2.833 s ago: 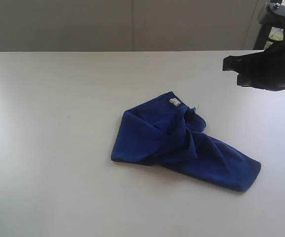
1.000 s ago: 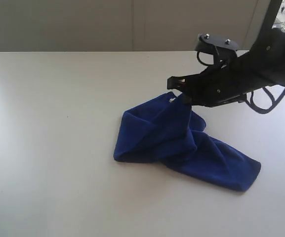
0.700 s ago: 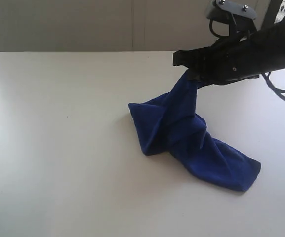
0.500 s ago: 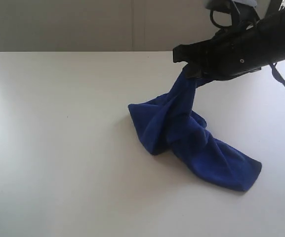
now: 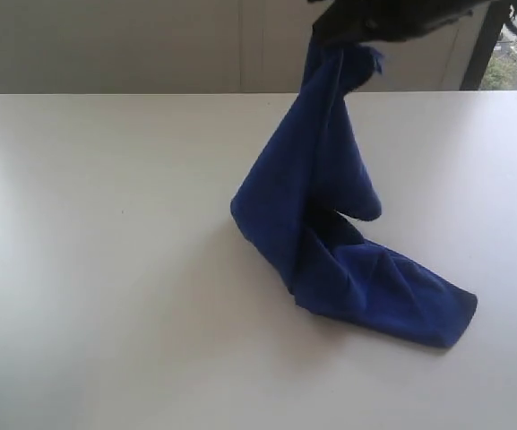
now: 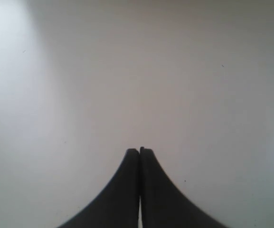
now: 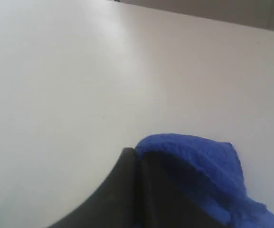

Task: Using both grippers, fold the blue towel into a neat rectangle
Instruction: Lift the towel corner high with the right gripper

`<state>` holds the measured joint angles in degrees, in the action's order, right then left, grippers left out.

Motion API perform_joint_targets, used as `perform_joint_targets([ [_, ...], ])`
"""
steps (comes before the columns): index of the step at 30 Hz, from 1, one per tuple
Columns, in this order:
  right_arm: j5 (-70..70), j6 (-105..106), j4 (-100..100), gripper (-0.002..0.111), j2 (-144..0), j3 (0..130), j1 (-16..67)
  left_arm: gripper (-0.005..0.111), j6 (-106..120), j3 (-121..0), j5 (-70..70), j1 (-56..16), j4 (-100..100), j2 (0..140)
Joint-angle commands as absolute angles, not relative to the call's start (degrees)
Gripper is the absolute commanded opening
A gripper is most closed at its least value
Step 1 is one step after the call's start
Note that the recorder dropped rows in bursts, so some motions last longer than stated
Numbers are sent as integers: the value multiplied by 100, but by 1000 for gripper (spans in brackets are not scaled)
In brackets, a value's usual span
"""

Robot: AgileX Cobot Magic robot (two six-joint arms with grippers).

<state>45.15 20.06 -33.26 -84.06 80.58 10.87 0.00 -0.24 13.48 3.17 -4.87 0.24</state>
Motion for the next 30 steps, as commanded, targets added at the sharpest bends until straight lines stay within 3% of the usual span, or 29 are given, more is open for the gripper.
perform_joint_targets([
  [1, 5086, 2051, -3304, 0, -8608, 8894, 1091, 0, 0, 0, 1335, 333, -505, 0],
  [18, 5725, 1524, -3803, 0, -9153, 11455, 1091, 0, 0, 0, 1335, 333, -505, 0],
  [30, 5914, 1674, -4753, 0, -9408, 12013, 1132, 0, 0, 0, 1335, 333, -505, 0],
])
